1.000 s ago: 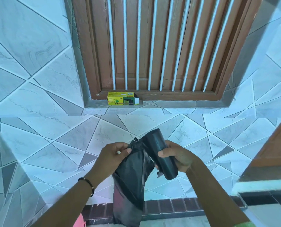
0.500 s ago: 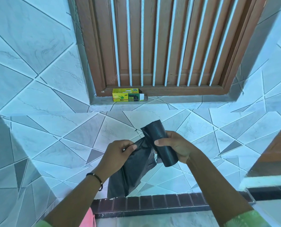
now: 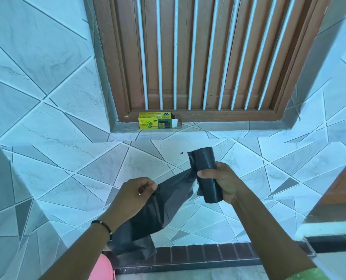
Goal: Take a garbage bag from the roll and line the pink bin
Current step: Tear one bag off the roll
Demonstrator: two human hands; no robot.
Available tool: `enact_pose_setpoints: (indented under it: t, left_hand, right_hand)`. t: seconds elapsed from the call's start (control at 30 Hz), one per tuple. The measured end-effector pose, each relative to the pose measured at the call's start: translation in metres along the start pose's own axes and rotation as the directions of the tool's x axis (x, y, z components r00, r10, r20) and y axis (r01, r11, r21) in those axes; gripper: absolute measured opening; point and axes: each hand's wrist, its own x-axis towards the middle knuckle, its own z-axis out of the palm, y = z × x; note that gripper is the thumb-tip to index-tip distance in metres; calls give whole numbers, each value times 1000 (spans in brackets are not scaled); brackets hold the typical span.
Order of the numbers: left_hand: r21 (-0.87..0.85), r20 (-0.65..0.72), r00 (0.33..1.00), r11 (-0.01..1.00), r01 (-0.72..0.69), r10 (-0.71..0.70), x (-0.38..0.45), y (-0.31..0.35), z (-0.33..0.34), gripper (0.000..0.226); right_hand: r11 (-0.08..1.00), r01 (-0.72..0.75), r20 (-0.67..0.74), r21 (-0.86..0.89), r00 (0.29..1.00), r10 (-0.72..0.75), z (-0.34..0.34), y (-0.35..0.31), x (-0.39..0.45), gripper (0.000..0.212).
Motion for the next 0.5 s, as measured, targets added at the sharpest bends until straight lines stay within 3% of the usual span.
enact_pose_setpoints:
  t: [0.13, 0.23, 0.37, 0.5]
  left_hand:
    - [59, -31, 1000, 998, 5, -3, -3, -7, -6, 20]
    - [58, -56, 998, 997, 40, -37, -6, -9, -8, 6]
    - [30, -75, 995, 998, -63, 65, -7, 7, -3, 29]
    - [-140, 91, 995, 990, -16, 29, -7, 37, 14, 46]
  right_hand:
    - [999, 4, -104, 38, 995, 0, -7, -3, 1, 23]
    - [990, -25, -58, 141, 998, 33, -14, -5, -1, 37]
    - [963, -63, 70, 262, 996, 46, 2, 2, -4, 50]
    - [916, -70, 141, 395, 990, 14, 32, 14, -9, 48]
